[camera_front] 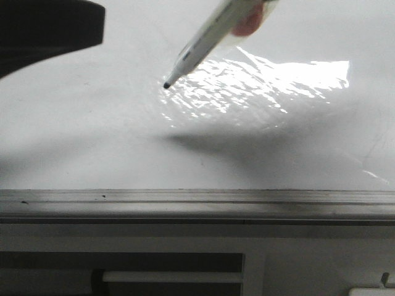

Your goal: Write number 9 on whiteboard

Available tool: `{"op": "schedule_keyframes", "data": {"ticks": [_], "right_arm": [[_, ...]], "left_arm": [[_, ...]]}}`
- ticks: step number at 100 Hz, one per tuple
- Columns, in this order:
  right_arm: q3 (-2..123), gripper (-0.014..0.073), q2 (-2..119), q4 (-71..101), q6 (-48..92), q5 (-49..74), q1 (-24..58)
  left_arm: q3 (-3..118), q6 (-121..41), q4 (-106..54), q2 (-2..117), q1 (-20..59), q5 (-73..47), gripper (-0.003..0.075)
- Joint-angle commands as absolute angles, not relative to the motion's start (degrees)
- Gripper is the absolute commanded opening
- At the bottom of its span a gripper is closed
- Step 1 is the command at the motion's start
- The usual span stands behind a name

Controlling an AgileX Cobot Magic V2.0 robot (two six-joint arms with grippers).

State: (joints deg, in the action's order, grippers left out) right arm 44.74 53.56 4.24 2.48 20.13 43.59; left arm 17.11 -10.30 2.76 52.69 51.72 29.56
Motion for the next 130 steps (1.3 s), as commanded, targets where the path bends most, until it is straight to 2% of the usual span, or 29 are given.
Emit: {"op": "schedule_keyframes", "data": {"ticks": [1,32,59,79,100,130], "right_arm": [[48.4,-0.0066,52.5,3.7,1.5,17.6,41.5],[58.7,-0.0060,57.2,3.7,1.4,26.9,37.5],[62.2,-0.0060,64.7,3.2,0.9,25.6,33.4],[65.8,-0.0060,71.2,4.4,1.1,27.5,36.5],[65.7,-0.0060,70.4,0.7,0.4,35.6,37.3],[66.1,-0.0060,66.3,-0.7,-0.6,31.0,34.1]], "left_arm": [[18.4,-9.7,0.0,48.9,51.7,30.2,0.0284],[18.4,-9.7,0.0,46.3,51.7,27.4,0.0284],[18.4,-9.7,0.0,46.3,51.7,27.4,0.0283],[18.4,-9.7,0.0,46.3,51.7,27.5,0.0283],[18.4,-9.7,0.0,46.3,51.7,27.2,0.0283],[18.4,-9.7,0.0,46.3,51.7,27.2,0.0283]]}}
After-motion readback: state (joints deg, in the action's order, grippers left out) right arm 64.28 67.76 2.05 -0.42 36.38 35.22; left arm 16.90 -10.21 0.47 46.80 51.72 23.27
